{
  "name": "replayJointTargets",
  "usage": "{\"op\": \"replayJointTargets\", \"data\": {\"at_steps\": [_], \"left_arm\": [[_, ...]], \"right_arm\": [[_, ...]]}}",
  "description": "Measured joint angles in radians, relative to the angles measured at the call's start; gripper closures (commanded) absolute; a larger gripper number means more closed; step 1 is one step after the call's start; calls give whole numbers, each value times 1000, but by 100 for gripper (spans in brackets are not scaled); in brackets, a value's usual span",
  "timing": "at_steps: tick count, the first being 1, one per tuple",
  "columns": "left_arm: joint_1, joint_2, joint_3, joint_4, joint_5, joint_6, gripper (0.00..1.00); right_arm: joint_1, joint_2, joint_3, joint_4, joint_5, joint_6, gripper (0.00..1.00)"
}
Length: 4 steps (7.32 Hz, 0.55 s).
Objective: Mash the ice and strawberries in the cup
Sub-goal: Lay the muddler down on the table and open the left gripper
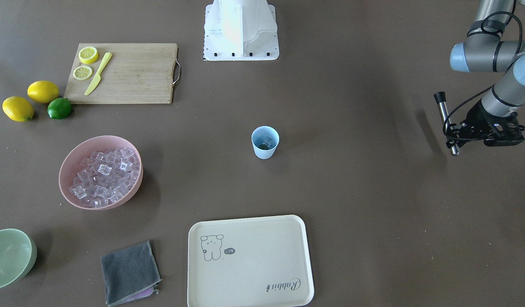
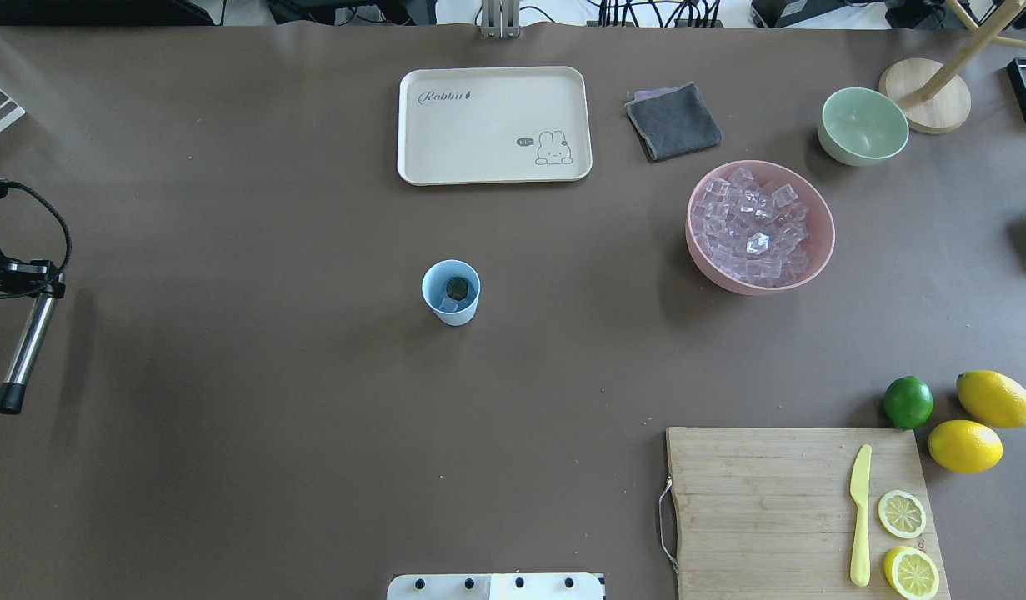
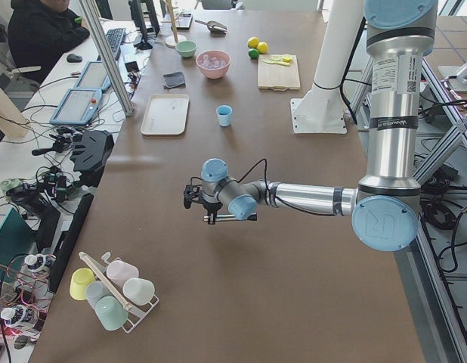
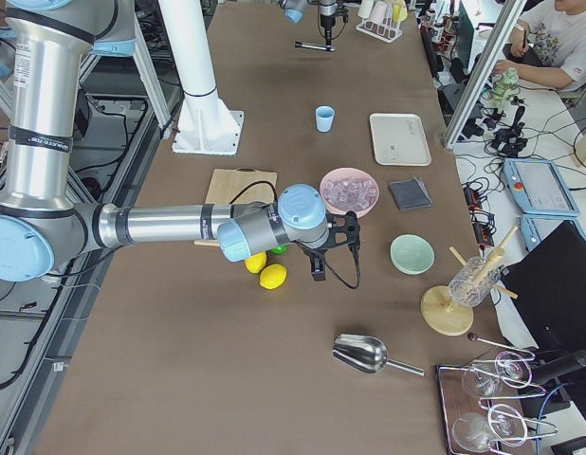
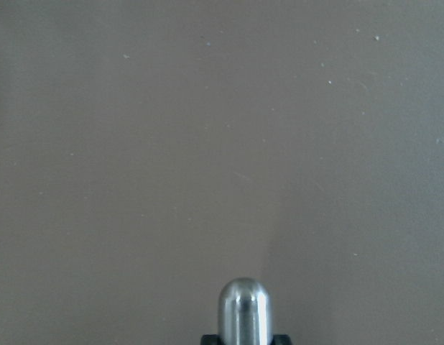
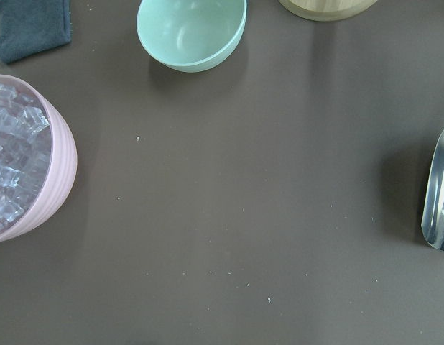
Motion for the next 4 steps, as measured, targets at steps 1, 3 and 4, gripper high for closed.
{"op": "replayJointTargets", "data": {"at_steps": [1,3,4], "left_arm": [[9,-2,0,-4,8,0,2],[11,-3,-4,-6,5,-5,2],[-3,-9,-11,-3,-17,-6,2]], "right_arm": [[0,-2,-2,-1,0,0,1],[0,-12,-7,0,0,-12,1],[0,-17,-7,0,-1,-21,1]]}}
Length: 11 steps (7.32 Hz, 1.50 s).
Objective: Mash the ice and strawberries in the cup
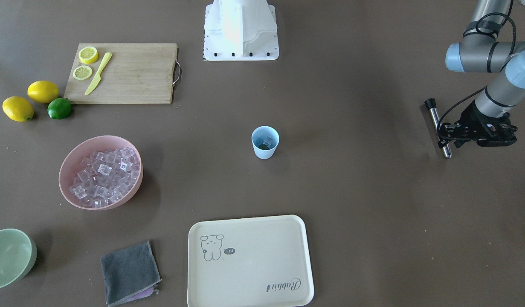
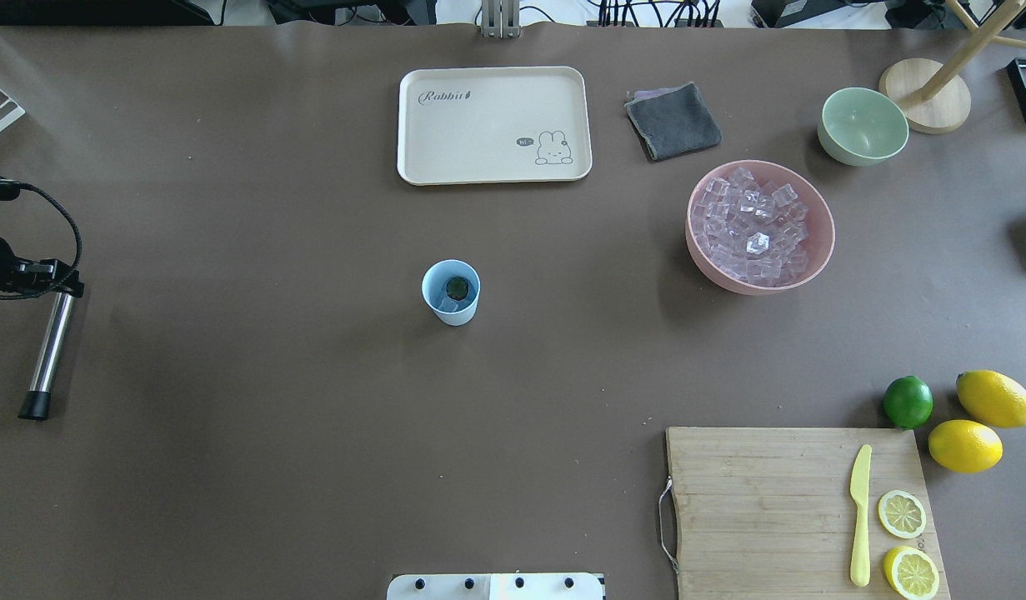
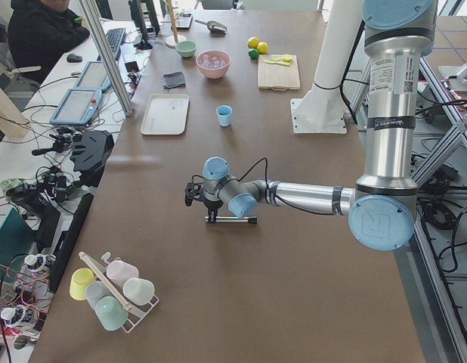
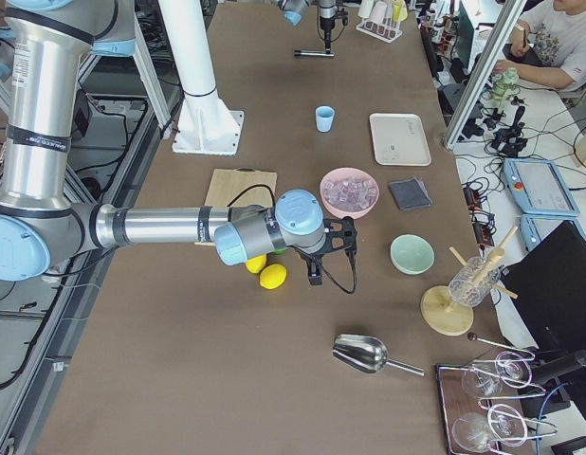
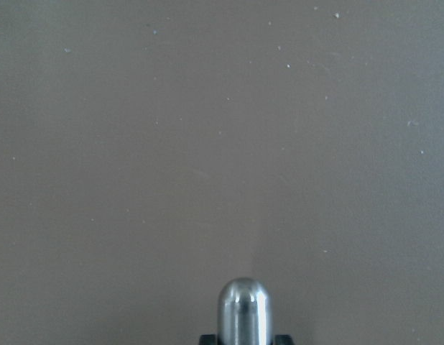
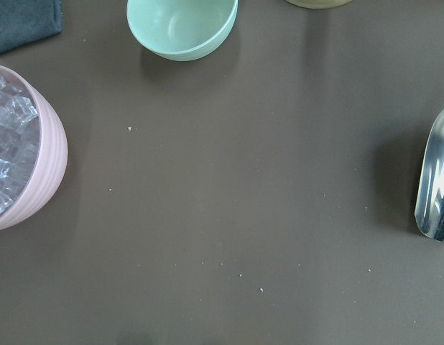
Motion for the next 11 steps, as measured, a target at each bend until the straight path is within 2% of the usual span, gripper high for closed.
{"op": "replayJointTargets", "data": {"at_steps": [3,5,7,9,11], "left_arm": [[-175,-38,5,31,-158,4,2],[-261,-55,65,57,-179,91,2],[-372,-142,95,244,-183,254,2],[-437,-269,50,500,-183,342,2],[-535,-286,6,670,-195,523,2]], "right_arm": [[0,-3,0,0,1,-8,1],[0,2,3,0,1,-9,1],[0,7,1,0,0,-9,1],[-1,3,0,0,-1,-9,1],[-1,-2,-2,0,0,-9,1]]}}
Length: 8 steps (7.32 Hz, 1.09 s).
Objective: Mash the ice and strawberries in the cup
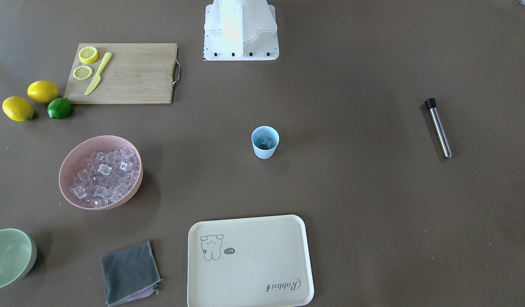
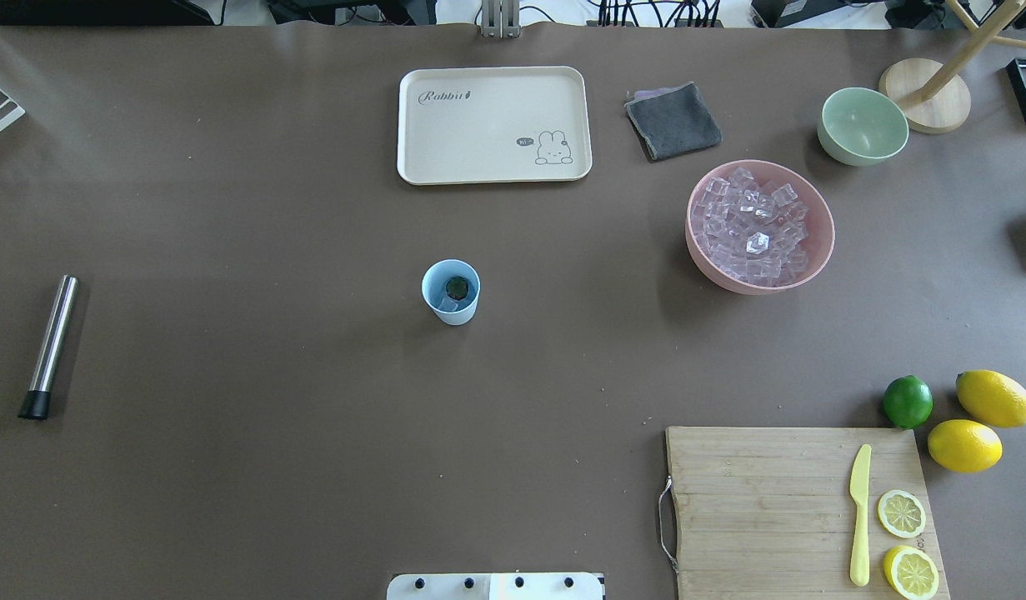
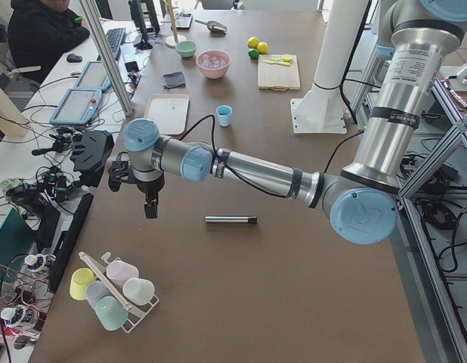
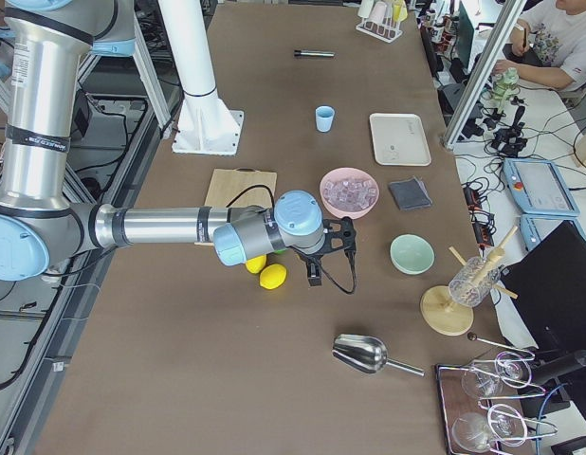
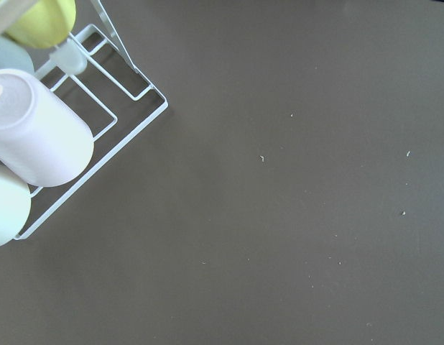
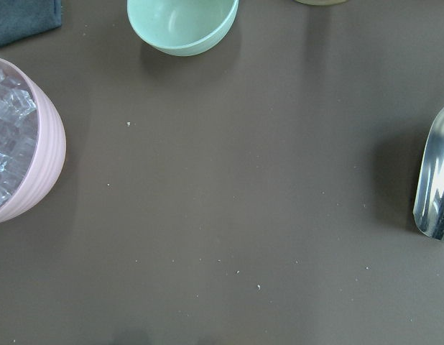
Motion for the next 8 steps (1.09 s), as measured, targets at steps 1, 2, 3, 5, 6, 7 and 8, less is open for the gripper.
{"op": "replayJointTargets", "data": {"at_steps": [1,2,3,5,6,7,8], "left_arm": [[-34,43,-19,33,-10,65,2],[-50,115,-37,28,-15,107,2],[-57,177,-48,8,-20,137,2],[-60,227,-57,-11,-39,155,2],[-60,230,-58,-18,-42,155,2],[-60,229,-57,-27,-42,154,2],[-60,229,-55,-39,-41,153,2]], "right_arm": [[0,-2,-6,-1,0,-2,1],[0,-4,-15,-1,1,-12,1],[1,-4,-20,-2,1,-25,1],[1,2,-23,-4,7,-35,1],[2,13,-22,-9,12,-35,1],[10,47,-19,-48,22,-33,1],[23,109,-14,-131,34,-33,1]]}}
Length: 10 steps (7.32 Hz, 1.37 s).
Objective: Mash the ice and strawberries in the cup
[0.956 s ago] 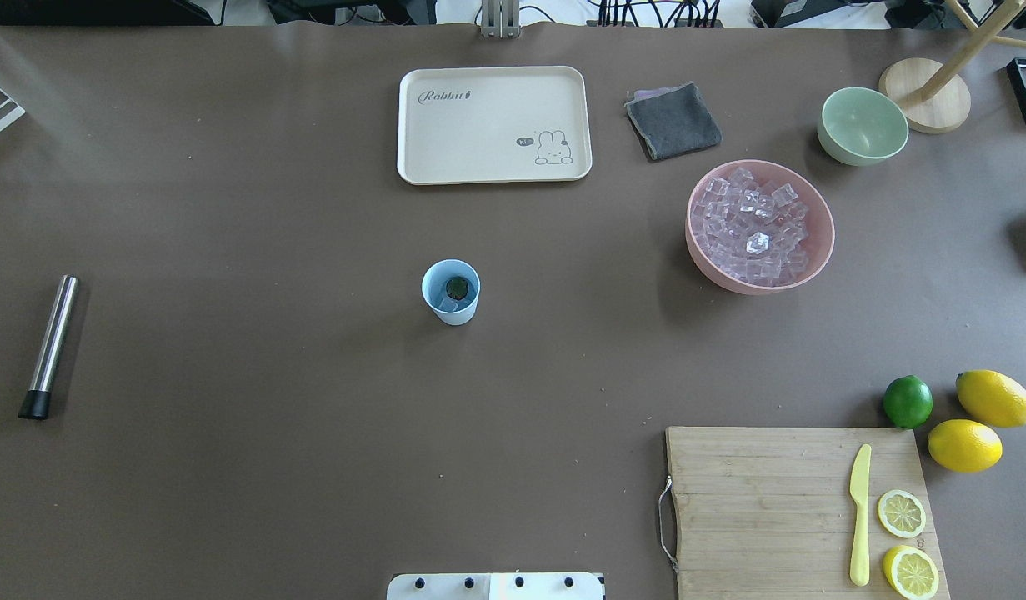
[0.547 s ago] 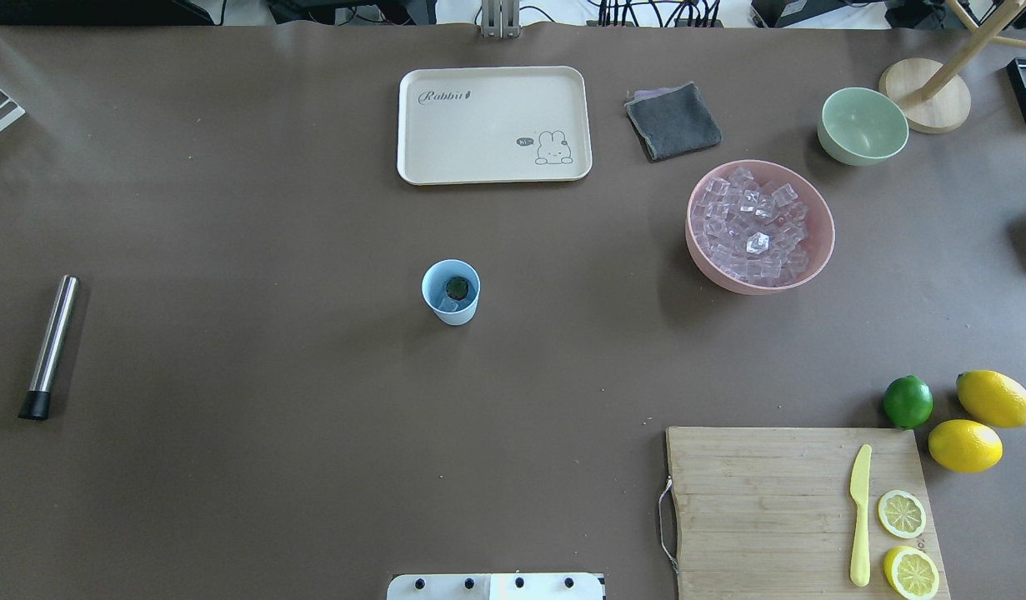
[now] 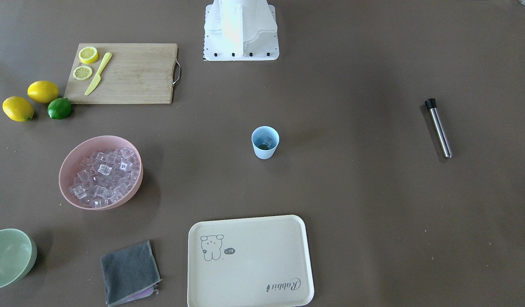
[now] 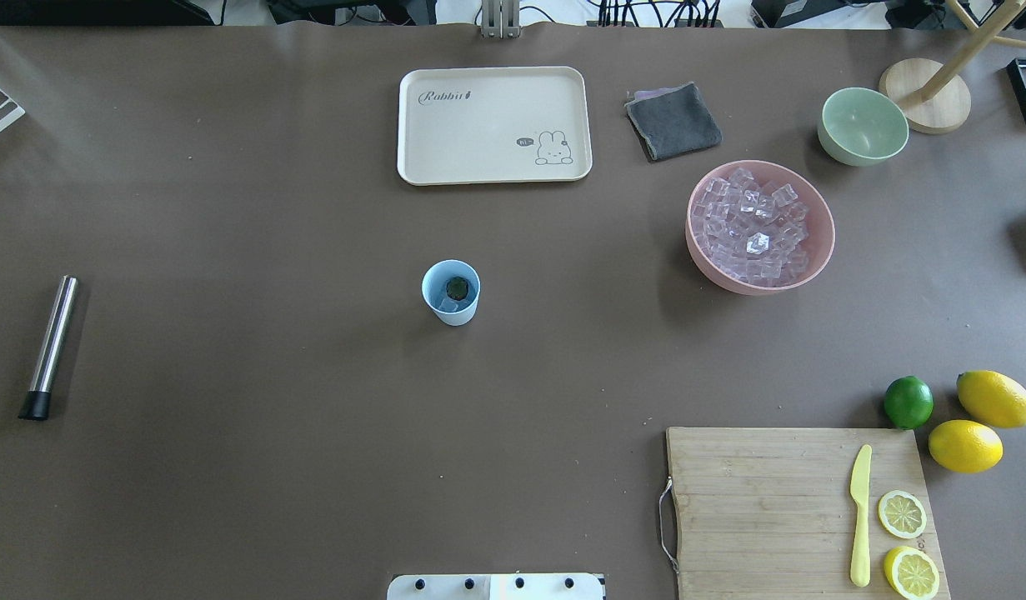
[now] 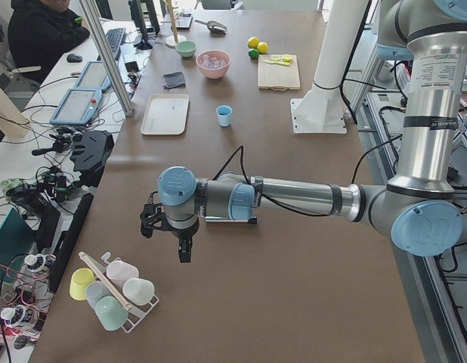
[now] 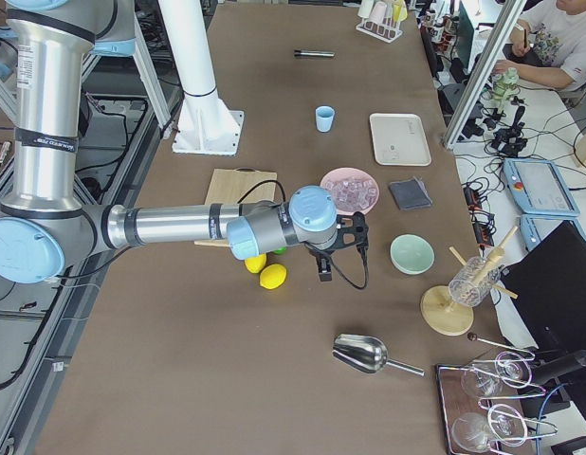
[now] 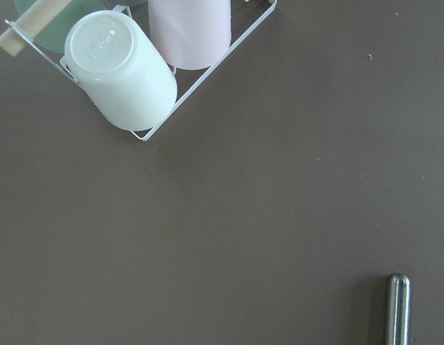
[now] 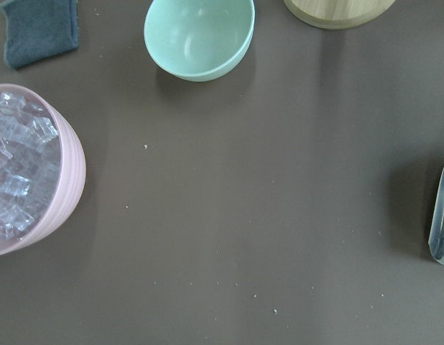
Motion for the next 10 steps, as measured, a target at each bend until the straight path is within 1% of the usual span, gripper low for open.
{"op": "replayJointTargets", "data": {"at_steps": [1,2,4,6,8,10], "left_arm": [[0,5,0,-10,1,2,2],[-1,17,-2,-36,2,6,2],[-2,27,13,-115,13,4,2],[-2,29,7,-137,13,-12,2],[-6,58,-49,-137,17,-15,2],[-5,69,-68,-132,30,-14,2]], "right_arm": [[6,53,3,-66,5,-1,0],[4,93,1,-102,5,-2,0],[-7,169,1,-186,-7,-4,0],[-2,193,15,-219,-19,-10,0],[2,196,20,-224,-29,-21,0],[7,193,30,-225,-32,-31,0]]}}
